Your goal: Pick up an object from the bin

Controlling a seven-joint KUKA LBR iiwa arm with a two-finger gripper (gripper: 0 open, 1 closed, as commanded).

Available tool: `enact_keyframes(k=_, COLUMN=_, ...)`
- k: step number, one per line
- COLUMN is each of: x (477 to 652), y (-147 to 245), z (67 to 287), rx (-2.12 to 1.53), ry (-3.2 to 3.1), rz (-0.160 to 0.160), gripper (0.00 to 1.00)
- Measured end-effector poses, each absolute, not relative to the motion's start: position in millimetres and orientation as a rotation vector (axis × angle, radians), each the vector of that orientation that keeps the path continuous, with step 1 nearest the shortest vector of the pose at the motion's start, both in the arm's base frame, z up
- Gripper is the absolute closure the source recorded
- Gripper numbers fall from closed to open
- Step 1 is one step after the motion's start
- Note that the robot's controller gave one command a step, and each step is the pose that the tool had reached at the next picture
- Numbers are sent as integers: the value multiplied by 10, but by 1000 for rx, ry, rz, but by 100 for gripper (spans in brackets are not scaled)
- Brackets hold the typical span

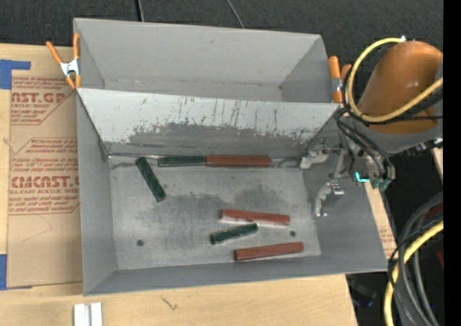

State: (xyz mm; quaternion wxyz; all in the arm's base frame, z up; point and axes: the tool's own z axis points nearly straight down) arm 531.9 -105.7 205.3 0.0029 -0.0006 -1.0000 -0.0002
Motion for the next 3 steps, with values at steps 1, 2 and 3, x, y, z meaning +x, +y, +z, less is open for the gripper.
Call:
enact_keyframes(k=1, x=5337, y=-1054, z=2090, rx=0, ry=-3143, rz=1, gripper=0)
enact_keyframes(k=2, x=5373, y=-1014, z=1666, rx=43, ry=-3151, rz=4, gripper=0)
enact_keyframes(k=3, x=5375, y=-855, z=1061, rx=214, ry=-3140, rz=2, gripper=0)
